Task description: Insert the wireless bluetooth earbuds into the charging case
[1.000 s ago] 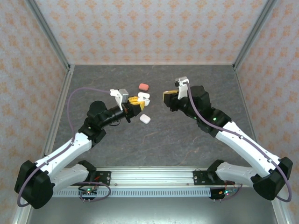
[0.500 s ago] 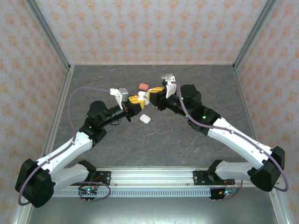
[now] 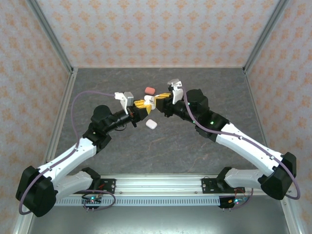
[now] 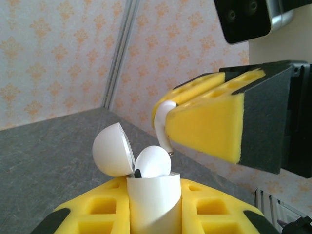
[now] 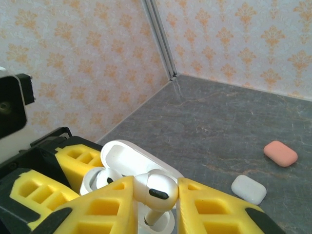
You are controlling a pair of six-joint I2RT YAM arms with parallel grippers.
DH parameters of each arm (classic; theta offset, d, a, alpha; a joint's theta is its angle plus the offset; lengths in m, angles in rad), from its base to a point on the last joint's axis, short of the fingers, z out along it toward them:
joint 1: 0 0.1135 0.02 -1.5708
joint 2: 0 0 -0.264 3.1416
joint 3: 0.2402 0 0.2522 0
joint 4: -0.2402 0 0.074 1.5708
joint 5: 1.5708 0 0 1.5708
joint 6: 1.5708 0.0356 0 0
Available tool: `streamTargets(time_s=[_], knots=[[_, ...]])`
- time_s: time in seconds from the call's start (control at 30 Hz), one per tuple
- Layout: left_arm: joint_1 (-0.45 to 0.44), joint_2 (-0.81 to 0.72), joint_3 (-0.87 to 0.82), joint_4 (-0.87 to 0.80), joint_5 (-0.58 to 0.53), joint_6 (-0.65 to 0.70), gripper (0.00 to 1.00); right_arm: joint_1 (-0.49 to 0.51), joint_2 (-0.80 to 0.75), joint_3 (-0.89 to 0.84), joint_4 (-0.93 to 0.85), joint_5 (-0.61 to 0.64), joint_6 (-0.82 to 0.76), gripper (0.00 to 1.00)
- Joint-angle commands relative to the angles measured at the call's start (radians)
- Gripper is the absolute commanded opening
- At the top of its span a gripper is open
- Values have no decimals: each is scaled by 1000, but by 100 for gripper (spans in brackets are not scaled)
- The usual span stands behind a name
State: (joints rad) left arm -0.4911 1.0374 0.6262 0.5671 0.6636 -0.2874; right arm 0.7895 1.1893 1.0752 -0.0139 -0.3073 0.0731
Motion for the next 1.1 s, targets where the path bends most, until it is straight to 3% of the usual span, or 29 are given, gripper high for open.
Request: streamTargets(time_s=[0.0, 1.07], knots=[[-7, 1, 27, 64, -19, -2, 0, 5, 20, -10, -9, 4, -1, 23], [-10, -16, 6, 87, -16, -7, 0, -15, 28, 105, -116, -155, 172, 33]])
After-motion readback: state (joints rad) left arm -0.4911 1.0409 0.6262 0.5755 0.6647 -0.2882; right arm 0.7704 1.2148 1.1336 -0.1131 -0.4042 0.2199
